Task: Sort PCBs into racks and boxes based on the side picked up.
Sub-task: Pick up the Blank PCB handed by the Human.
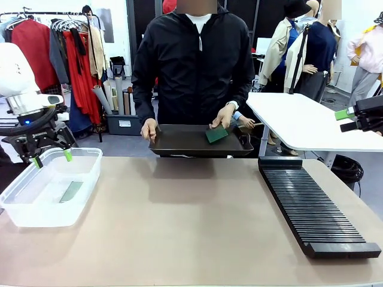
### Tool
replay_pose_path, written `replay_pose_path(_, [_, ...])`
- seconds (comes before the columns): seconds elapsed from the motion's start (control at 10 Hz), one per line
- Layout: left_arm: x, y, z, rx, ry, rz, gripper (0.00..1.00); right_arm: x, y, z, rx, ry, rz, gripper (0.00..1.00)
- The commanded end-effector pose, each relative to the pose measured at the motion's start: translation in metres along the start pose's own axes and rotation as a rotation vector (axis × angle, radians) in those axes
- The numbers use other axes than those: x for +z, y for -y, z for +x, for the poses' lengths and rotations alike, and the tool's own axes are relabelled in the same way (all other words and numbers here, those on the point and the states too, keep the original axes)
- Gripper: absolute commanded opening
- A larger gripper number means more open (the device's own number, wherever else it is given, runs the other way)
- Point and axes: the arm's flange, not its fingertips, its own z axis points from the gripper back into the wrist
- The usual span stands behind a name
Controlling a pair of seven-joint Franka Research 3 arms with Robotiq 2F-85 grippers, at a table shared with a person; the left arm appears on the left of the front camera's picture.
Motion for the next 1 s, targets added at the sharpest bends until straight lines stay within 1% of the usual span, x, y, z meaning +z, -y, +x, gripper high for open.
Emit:
replay_pose_path(0.0, [0.001,0.0,0.0,-0.001,0.006,0.001,1.0,0.0,-0.002,0.002,-0.007,0.012,0.014,1.0])
replay_pose_path(0.5, [0.0,0.0,0.0,0.0,0.0,0.0,1.0,0.0,-0.002,0.002,-0.007,0.012,0.014,1.0])
replay_pose_path(0.6, [0.014,0.003,-0.002,-0.054,-0.008,-0.156,1.0,0.0,-0.002,0.002,-0.007,0.012,0.014,1.0])
replay_pose_path(0.7, [0.029,-0.008,-0.004,-0.036,0.043,-0.229,1.0,0.0,-0.002,0.002,-0.007,0.012,0.014,1.0])
replay_pose_path(0.8, [0.038,-0.018,-0.006,-0.052,0.058,-0.349,1.0,0.0,-0.002,0.002,-0.007,0.012,0.014,1.0])
replay_pose_path(0.9, [0.042,-0.025,-0.009,-0.073,0.07,-0.435,1.0,0.0,-0.002,0.002,-0.007,0.012,0.014,1.0])
